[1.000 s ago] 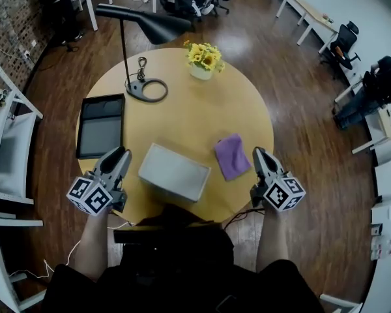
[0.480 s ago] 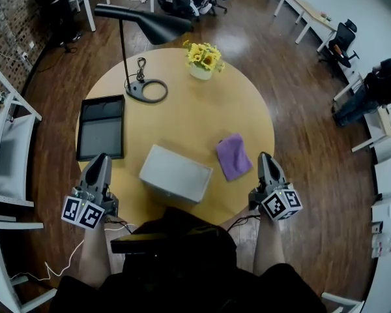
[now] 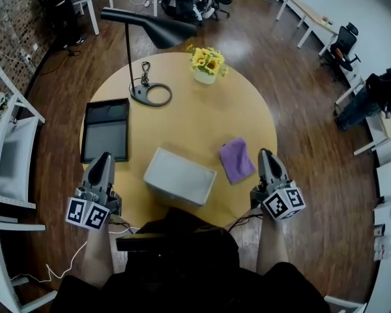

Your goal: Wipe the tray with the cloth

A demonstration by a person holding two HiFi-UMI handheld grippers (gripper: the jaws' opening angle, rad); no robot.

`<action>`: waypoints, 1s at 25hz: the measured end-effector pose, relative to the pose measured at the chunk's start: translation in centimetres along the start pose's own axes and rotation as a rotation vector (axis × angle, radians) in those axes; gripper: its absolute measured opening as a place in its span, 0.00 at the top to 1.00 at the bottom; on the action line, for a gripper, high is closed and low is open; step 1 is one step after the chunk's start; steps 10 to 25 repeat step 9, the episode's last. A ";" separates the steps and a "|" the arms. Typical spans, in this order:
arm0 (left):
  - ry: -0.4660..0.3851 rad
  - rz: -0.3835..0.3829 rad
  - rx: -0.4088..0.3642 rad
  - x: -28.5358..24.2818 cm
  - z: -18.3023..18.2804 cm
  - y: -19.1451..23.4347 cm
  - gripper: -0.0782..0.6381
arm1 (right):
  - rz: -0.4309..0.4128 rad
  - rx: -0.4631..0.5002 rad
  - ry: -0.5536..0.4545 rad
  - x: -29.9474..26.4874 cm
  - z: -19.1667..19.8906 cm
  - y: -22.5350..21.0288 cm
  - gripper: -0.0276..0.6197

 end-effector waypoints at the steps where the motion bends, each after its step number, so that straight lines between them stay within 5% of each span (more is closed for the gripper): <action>1: -0.011 -0.007 -0.014 0.1 -0.3 0.1 0.85 | -0.004 0.007 0.003 -0.1 0.0 0.1 0.96; 25: -0.024 -0.036 -0.003 0.7 -0.8 0.4 0.85 | -0.006 -0.021 0.015 0.2 0.6 0.3 0.96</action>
Point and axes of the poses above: the fingertips, and each gripper's own axes: x backward along the fingers, y to its left, z out of its underside, the point moved 2 cm from there along x, backward along the fingers, and after that the axes turned 7 degrees about -y, right-handed, at the moved point
